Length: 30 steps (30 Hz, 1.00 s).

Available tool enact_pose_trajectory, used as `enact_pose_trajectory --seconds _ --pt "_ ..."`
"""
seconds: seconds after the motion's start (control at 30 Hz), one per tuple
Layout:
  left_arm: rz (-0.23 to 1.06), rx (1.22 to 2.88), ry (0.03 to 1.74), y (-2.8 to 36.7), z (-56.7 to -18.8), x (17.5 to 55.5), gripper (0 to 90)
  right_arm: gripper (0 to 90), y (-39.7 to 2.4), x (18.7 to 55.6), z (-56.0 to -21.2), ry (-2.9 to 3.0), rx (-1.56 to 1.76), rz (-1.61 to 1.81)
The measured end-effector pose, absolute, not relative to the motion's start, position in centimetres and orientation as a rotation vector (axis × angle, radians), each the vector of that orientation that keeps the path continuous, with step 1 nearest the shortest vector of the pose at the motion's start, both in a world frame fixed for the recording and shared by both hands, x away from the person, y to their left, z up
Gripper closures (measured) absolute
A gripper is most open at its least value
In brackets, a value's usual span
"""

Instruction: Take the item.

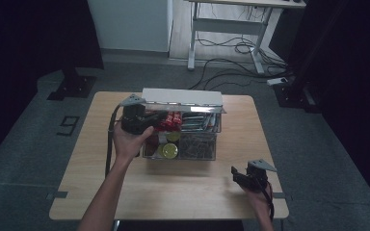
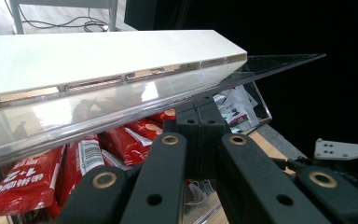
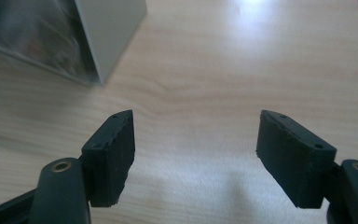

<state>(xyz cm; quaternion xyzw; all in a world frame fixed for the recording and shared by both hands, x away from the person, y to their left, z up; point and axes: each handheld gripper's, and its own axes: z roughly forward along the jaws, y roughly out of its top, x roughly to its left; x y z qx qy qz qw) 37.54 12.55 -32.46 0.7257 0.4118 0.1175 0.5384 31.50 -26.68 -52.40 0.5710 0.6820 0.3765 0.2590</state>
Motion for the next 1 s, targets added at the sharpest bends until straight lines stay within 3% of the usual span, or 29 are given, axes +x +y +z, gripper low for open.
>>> enact_pose_trajectory --seconds 0.43,0.7,1.0 --pt "0.281 1.730 0.982 12.4 -32.4 37.8 90.0 35.6 -25.5 31.6 -45.5 1.807 1.408 1.213" --pt "0.282 1.736 0.986 12.4 -32.4 37.7 90.0 42.6 -24.7 31.9 -42.9 1.821 1.347 1.288" --pt "0.280 1.729 0.988 12.4 -32.4 37.7 90.0 44.2 -23.6 32.4 -40.3 1.856 1.310 1.401"
